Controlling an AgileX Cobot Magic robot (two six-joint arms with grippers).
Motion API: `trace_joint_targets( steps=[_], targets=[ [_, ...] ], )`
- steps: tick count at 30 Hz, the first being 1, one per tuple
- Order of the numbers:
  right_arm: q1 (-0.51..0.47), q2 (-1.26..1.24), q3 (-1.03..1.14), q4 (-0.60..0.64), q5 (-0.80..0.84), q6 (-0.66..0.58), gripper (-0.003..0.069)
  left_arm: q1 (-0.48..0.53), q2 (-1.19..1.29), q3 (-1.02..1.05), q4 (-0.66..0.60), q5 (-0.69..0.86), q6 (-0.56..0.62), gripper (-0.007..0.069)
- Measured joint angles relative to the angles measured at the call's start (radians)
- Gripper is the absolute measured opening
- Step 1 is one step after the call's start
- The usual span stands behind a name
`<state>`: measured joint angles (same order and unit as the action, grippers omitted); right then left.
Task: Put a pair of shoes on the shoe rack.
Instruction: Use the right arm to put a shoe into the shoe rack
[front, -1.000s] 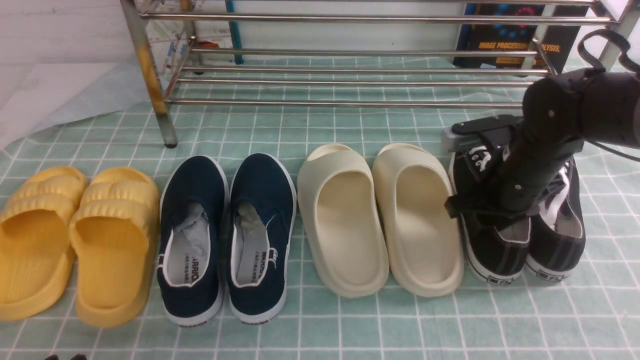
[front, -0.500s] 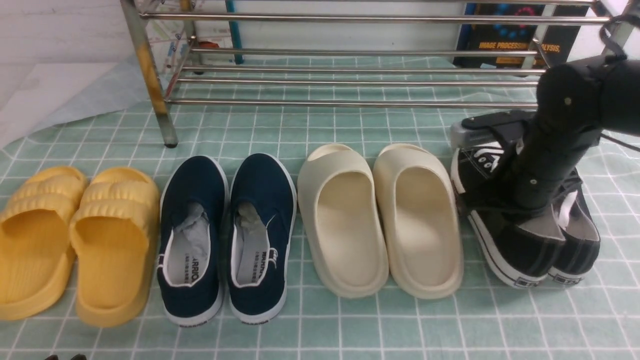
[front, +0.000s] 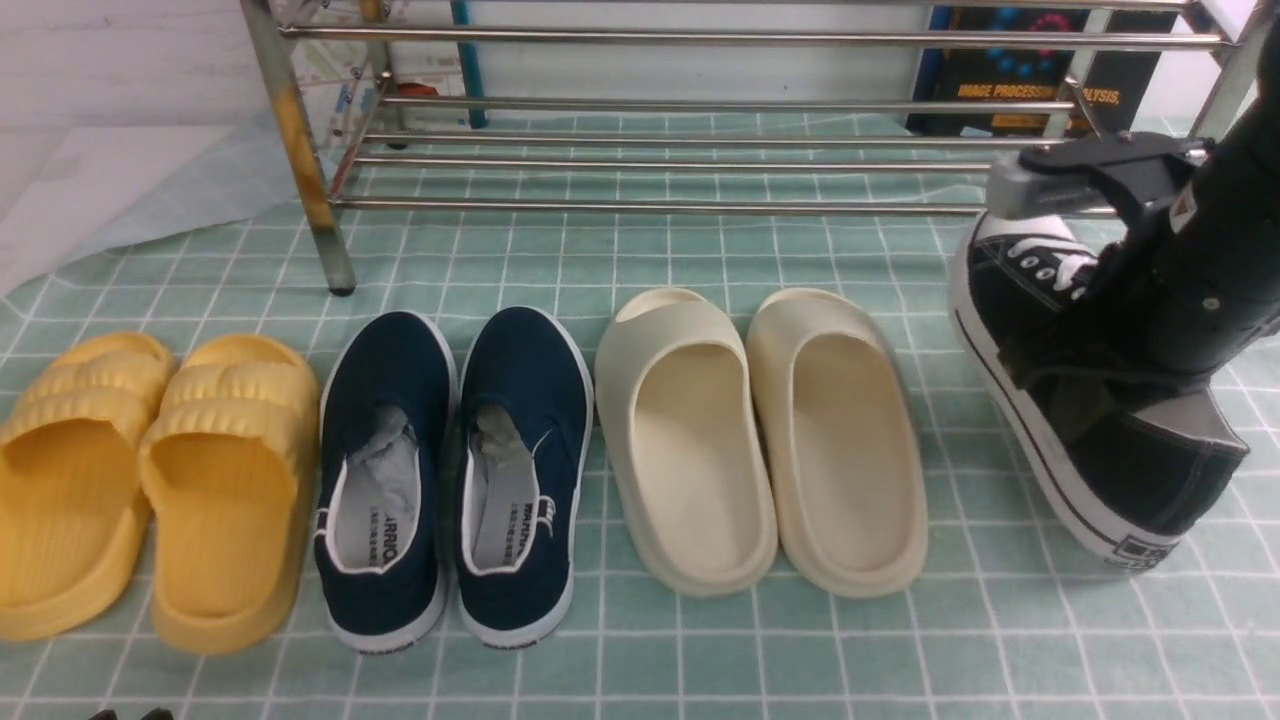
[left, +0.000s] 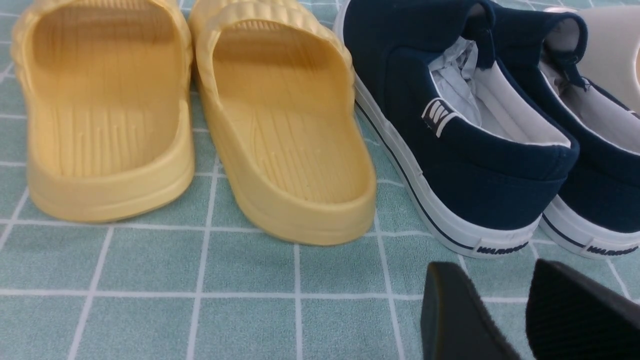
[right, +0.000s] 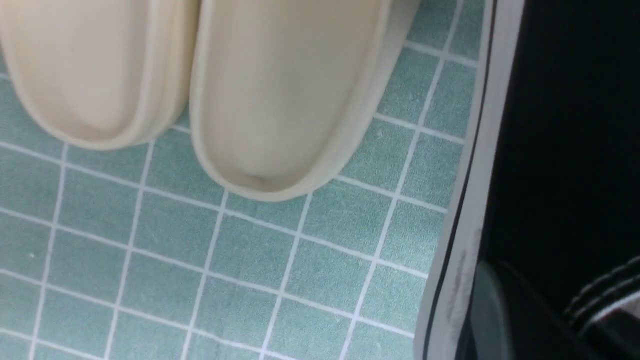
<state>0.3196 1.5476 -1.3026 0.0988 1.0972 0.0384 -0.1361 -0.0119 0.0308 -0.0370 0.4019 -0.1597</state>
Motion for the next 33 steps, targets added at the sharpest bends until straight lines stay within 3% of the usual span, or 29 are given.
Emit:
trace_joint_targets(
  steps=[9,24,33],
  targets=[
    [0.0,0.124,-0.091,-0.047,-0.142,-0.038,0.0018,0.0,0.0,0.0,0.0,0.0,0.0,0.0239],
    [0.0,0.551,-0.615,-0.105,-0.12,-0.017,0.0018,0.0,0.0,0.0,0.0,0.0,0.0,0.0239],
    [-0.03,0.673,-0.802,-0.092,-0.095,0.003,0.0018,0.0,0.0,0.0,0.0,0.0,0.0,0.0239]
  ],
)
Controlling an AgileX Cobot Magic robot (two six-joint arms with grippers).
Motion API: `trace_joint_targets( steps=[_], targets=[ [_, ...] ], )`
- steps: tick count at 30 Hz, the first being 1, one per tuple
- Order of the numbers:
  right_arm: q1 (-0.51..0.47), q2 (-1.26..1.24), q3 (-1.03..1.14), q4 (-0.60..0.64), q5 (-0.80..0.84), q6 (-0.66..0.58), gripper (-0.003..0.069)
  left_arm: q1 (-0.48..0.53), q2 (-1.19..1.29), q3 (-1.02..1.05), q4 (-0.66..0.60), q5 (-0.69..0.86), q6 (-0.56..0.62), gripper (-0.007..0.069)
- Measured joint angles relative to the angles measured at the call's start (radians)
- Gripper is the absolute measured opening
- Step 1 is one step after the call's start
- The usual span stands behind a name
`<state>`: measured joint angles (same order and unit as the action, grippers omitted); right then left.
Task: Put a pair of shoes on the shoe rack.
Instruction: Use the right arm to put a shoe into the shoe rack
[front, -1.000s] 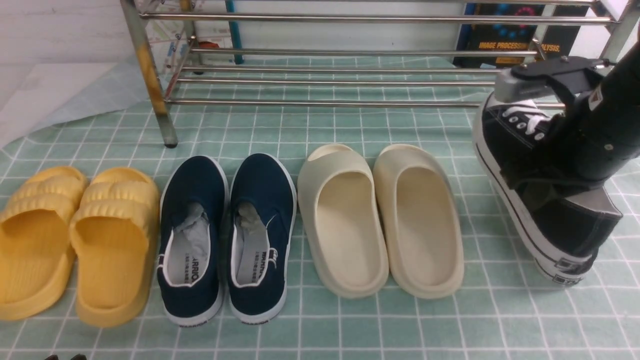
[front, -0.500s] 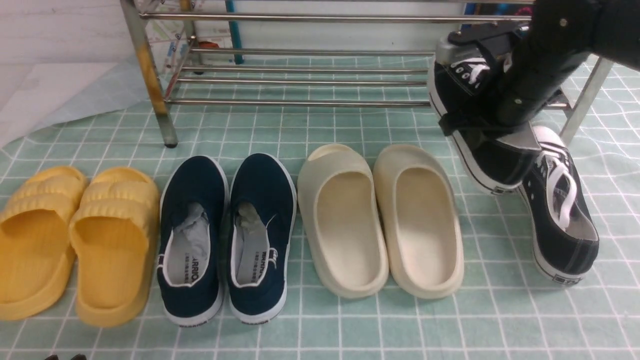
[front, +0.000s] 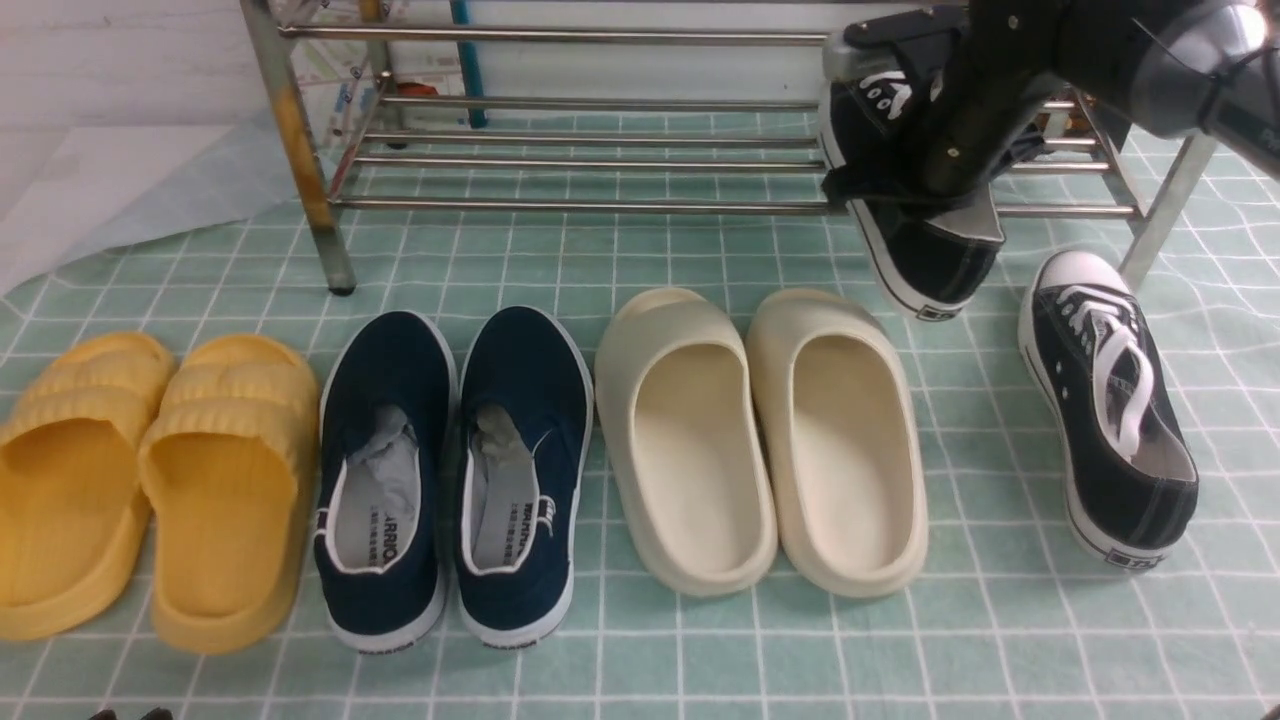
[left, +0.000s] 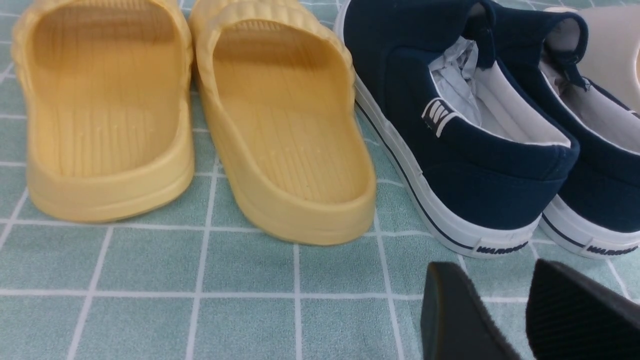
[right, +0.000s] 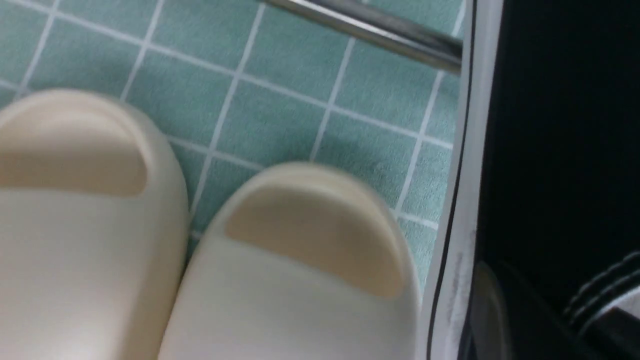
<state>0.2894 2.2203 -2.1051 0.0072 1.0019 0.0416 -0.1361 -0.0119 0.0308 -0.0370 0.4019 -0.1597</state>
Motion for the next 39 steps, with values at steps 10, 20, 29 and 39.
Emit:
trace_joint_targets(
  steps=[10,20,29,39],
  targets=[
    [-0.009,0.039,-0.065,0.013,-0.046,-0.004,0.002,0.0,0.0,0.0,0.0,0.0,0.0,0.0239],
    [-0.021,0.045,-0.065,-0.027,-0.1,-0.171,0.0025,0.0,0.0,0.0,0.0,0.0,0.0,0.0239],
    [-0.02,0.045,-0.066,-0.028,-0.122,-0.134,0.0043,0.0,0.0,0.0,0.0,0.0,0.0,0.0239],
    [-0.02,0.045,-0.072,-0.041,-0.194,-0.007,0.0148,0.0,0.0,0.0,0.0,0.0,0.0,0.0239]
  ],
)
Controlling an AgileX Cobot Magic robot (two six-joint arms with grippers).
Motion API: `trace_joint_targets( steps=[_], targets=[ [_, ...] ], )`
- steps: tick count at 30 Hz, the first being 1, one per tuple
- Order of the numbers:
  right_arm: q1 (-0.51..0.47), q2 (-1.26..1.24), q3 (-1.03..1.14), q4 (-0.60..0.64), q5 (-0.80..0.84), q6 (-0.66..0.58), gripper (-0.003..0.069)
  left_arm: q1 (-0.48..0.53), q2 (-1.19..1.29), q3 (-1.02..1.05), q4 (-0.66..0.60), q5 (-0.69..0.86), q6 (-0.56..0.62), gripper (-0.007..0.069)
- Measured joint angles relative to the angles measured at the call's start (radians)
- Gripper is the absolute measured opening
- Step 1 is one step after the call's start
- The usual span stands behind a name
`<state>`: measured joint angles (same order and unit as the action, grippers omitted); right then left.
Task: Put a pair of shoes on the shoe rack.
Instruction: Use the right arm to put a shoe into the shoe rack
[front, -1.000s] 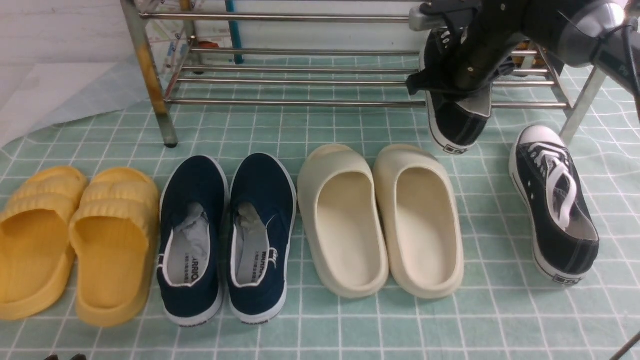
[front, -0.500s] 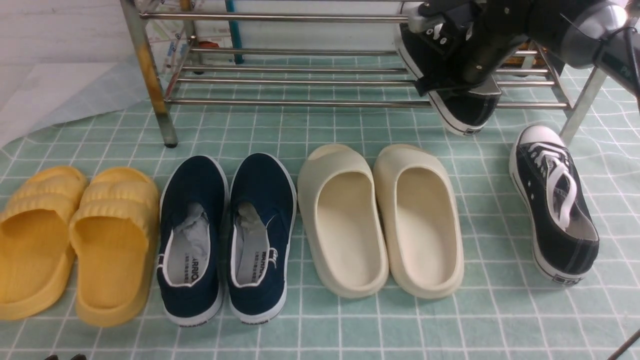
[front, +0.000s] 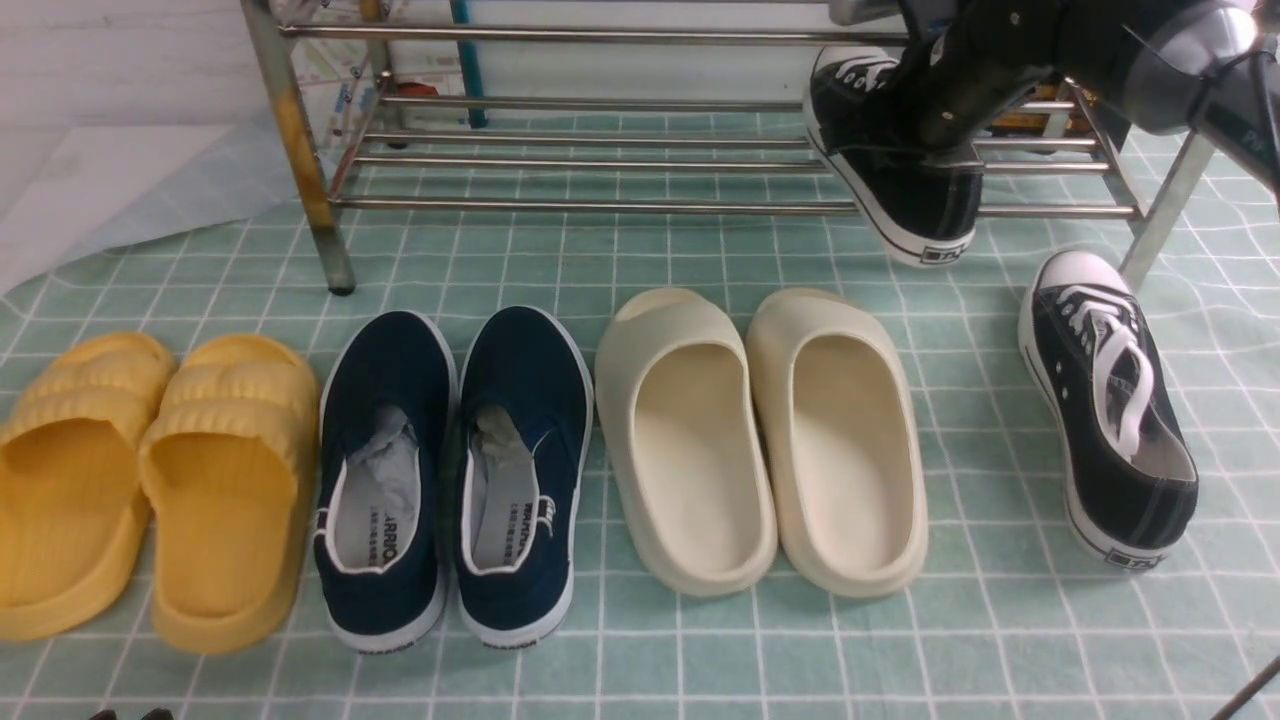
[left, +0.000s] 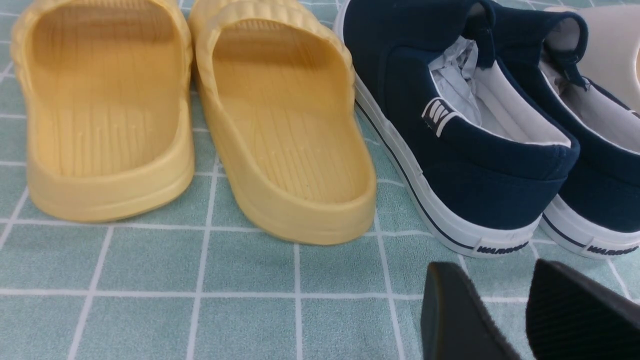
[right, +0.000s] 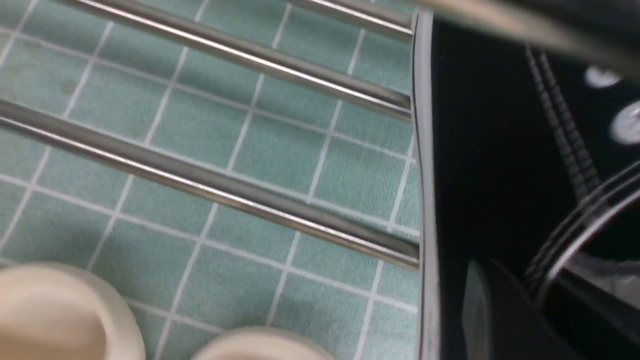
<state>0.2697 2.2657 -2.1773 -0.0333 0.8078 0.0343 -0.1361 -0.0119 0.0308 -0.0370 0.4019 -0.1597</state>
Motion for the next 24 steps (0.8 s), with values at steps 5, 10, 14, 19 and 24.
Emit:
trace_joint_targets(
  steps=[5,10,14,19,24],
  targets=[
    [0.0,0.0,-0.011,0.024,-0.009,0.006,0.0347,0.0,0.0,0.0,0.0,0.0,0.0,0.0239],
    [0.0,0.0,-0.113,0.065,0.11,0.006,0.0502,0.0,0.0,0.0,0.0,0.0,0.0,0.0239],
    [0.0,-0.001,-0.214,0.095,0.334,-0.008,0.0491,0.0,0.0,0.0,0.0,0.0,0.0,0.0239],
    [0.0,-0.07,-0.142,0.113,0.417,-0.043,0.0426,0.0,0.0,0.0,0.0,0.0,0.0,0.0239],
    [-0.002,-0.218,0.051,0.093,0.382,-0.046,0.0317,0.0,0.0,0.0,0.0,0.0,0.0,0.0239]
  ],
)
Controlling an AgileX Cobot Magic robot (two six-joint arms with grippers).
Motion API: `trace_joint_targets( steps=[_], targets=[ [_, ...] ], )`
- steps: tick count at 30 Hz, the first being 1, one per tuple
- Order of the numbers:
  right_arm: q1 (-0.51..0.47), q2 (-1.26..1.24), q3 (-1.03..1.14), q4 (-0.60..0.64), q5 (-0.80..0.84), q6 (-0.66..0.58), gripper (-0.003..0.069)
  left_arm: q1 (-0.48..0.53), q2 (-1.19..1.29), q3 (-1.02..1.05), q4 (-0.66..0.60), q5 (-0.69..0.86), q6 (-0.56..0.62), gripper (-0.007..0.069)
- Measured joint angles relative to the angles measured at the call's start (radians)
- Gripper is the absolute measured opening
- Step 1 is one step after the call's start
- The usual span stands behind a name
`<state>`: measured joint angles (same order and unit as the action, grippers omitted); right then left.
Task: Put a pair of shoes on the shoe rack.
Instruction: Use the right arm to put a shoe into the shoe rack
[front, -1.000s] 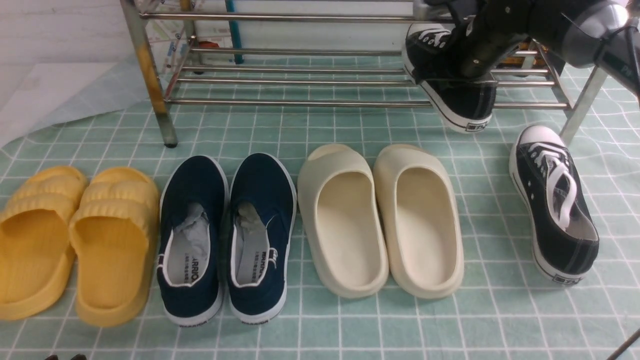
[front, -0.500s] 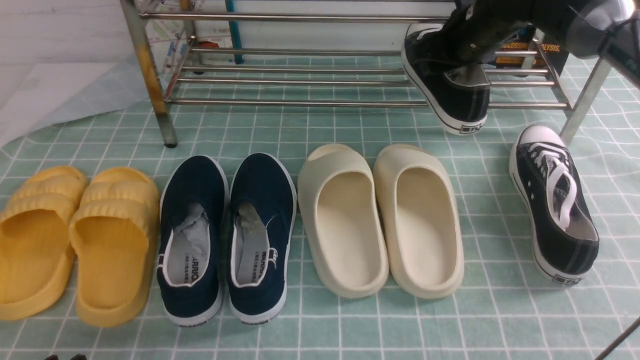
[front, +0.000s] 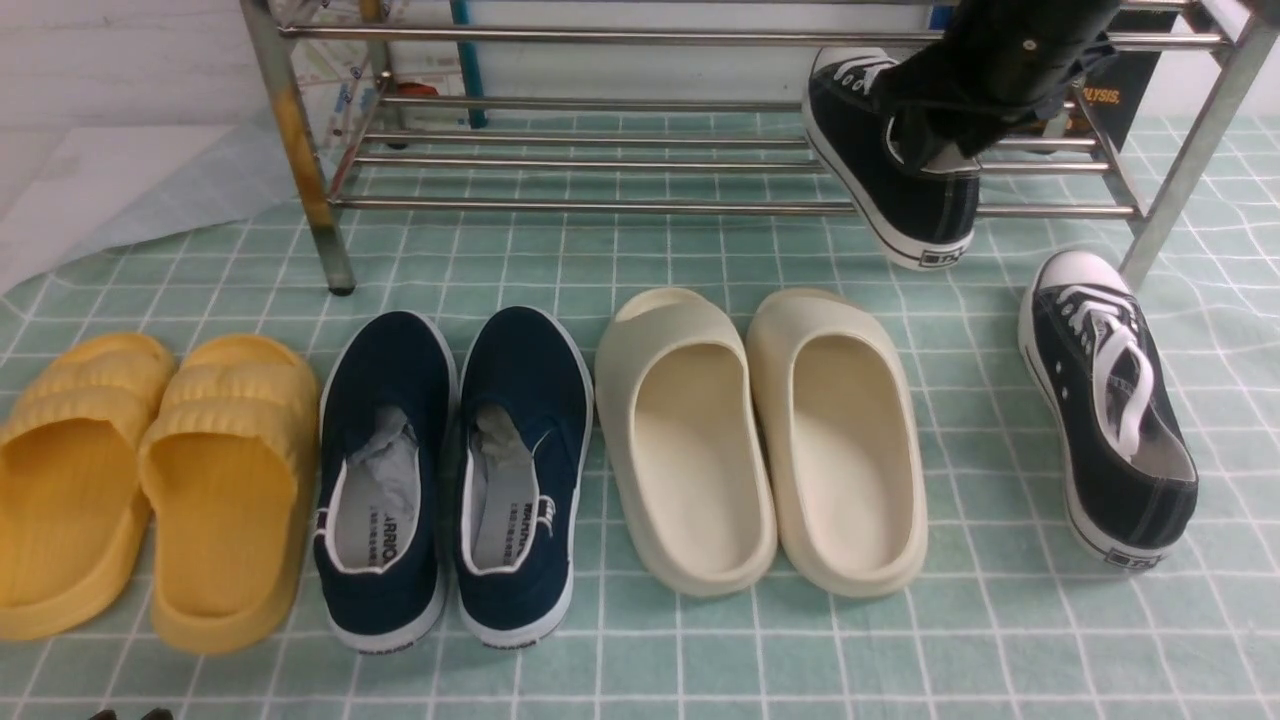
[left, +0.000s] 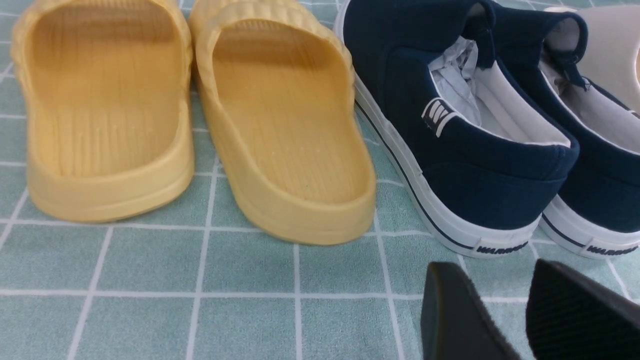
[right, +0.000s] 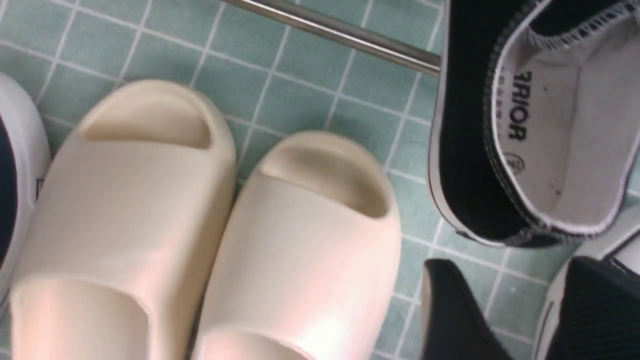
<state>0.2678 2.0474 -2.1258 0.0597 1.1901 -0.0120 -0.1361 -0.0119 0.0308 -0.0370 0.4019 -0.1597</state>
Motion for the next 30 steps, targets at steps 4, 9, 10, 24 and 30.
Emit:
trace_joint_targets(
  steps=[4,9,10,24,30],
  targets=[
    [-0.006,-0.081,0.138,-0.099,-0.056,-0.017,0.0168,0.0,0.0,0.0,0.0,0.0,0.0,0.0239],
    [-0.008,-0.084,0.271,-0.26,-0.154,-0.019,0.0,0.0,0.0,0.0,0.0,0.0,0.0,0.0239],
    [-0.008,-0.077,0.291,-0.277,-0.185,-0.019,-0.0003,0.0,0.0,0.0,0.0,0.0,0.0,0.0239],
    [-0.008,0.022,0.353,-0.318,-0.386,0.026,-0.0003,0.0,0.0,0.0,0.0,0.0,0.0,0.0239],
    [-0.008,0.018,0.353,-0.267,-0.38,0.019,-0.0003,0.0,0.0,0.0,0.0,0.0,0.0,0.0239]
  ],
)
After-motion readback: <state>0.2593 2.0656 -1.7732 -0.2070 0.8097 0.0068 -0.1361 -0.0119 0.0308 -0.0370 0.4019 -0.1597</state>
